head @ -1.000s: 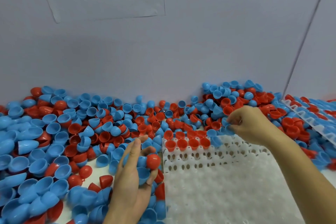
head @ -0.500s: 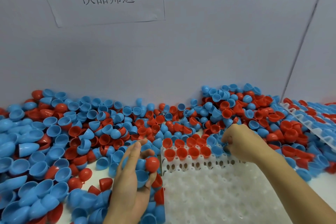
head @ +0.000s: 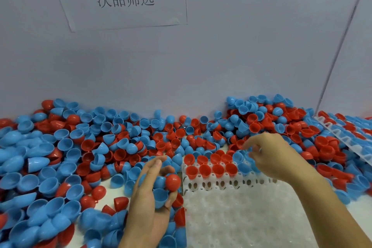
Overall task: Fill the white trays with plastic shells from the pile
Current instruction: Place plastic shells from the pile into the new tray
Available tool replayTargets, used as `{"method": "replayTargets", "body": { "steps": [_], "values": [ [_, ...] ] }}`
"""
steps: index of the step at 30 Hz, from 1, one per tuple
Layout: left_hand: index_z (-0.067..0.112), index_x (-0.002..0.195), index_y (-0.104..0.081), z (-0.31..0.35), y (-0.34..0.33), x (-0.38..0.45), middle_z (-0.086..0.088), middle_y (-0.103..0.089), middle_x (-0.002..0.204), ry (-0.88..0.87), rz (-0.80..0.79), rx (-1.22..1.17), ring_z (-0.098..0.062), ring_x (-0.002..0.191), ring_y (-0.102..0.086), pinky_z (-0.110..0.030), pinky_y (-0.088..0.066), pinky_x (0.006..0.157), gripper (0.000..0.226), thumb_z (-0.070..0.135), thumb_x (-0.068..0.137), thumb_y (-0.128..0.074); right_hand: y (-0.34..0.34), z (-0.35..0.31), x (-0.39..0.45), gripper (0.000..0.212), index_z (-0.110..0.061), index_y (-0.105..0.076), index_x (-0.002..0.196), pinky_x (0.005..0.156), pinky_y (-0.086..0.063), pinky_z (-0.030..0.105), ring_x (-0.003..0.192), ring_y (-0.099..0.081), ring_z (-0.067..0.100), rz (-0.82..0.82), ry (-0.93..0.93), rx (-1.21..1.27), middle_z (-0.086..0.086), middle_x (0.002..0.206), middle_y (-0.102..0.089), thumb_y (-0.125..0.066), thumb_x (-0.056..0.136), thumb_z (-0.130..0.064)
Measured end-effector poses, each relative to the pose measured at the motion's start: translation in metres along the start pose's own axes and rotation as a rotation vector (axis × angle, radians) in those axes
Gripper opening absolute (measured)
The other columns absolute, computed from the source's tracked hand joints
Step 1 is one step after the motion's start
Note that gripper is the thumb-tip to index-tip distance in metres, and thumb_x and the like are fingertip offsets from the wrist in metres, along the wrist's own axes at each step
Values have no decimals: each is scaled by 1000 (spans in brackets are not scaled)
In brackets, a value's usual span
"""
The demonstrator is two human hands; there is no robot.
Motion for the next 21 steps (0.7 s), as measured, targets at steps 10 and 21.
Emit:
{"method": "replayTargets", "body": {
  "steps": [10, 21],
  "values": [
    [23, 86, -77, 0, -3, -3, -8, -69, 80, -16, 13, -28, -15, 57, -61, -22, -39, 35, 21, 37, 74, -68, -3, -124, -42, 19, -42, -66, 110, 78, -57, 24, 83, -65, 0, -317, 447, 384, -16, 95, -67, -67, 91, -43],
    [20, 79, -72, 26, -35, -8, -4, -73, 81, -206, 82, 227, -10, 57, -62, -21, -37, 36, 22, 14, 96, -60, 6, -121, -40, 12, -35, -67, 100, 75, -58, 23, 83, -66, -1, -172, 469, 586, -18, 89, -69, -71, 89, -37]
  ]
}}
Point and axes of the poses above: each hand's wrist, its own x-axis towards the middle knuckle, its own y-axis out of the back of the hand, z = x × y, the point moved 4 cm from there along x, towards the middle knuckle
